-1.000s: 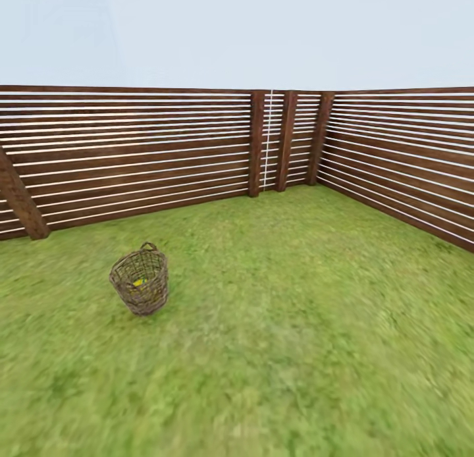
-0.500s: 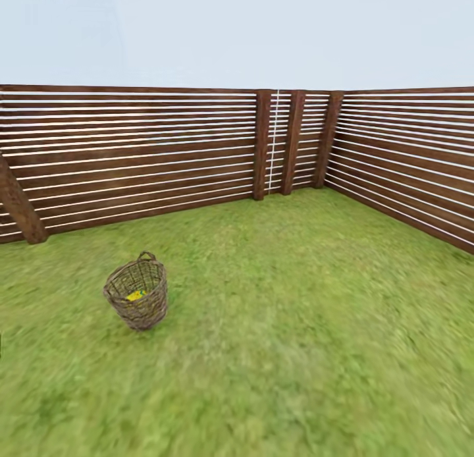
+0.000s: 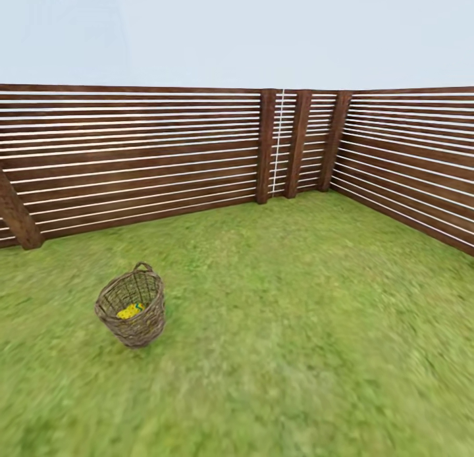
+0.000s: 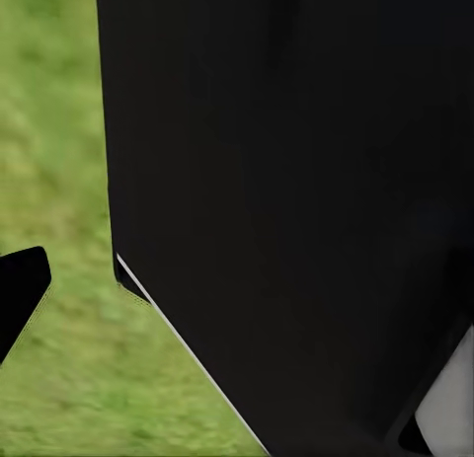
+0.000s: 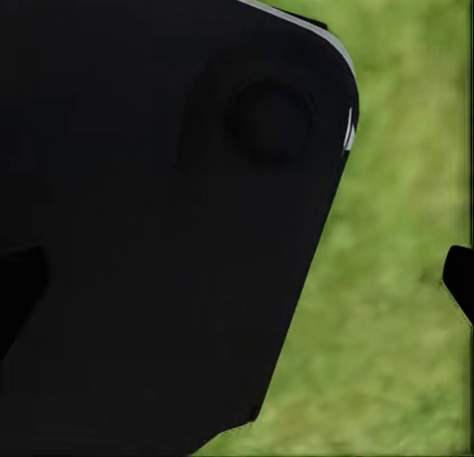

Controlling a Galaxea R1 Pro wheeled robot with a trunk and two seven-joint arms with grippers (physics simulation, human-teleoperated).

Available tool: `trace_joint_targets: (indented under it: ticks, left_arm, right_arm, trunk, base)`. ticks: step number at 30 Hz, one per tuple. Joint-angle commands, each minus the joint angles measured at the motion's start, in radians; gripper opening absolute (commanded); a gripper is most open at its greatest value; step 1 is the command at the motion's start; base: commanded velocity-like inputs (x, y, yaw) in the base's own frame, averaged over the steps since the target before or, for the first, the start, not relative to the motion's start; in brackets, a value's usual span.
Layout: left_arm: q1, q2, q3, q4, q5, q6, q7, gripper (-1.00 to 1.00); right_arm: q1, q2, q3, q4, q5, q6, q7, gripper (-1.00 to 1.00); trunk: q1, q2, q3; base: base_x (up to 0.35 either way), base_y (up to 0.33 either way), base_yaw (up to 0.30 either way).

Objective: Take the three Easter eggs out of the wicker basket on the lawn in the garden, then place them on the lawn next to a single tree (choose any tree) so that all three eggs are next to the same tree and none are left in the basket.

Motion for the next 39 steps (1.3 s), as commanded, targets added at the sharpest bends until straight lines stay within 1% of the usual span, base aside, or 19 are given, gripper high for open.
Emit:
trace_joint_targets:
  ticks: [1, 39]
  left_arm:
    - [0.0, 0.0, 0.008, -0.001, 0.001, 0.001, 0.001, 1.0]
    - [0.0, 0.001, 0.009, -0.002, 0.004, 0.003, 0.001, 1.0]
  right_arm:
    - [0.0, 0.0, 0.0, 0.0, 0.008, -0.003, -0.001, 1.0]
    - [0.0, -0.007, 0.003, 0.003, 0.002, -0.003, -0.001, 1.0]
  trunk:
    - [0.001, 0.0, -0.001]
    - [0.001, 0.0, -0.001]
  base:
    - [0.332, 0.0, 0.0]
    - [0.332, 0.0, 0.0]
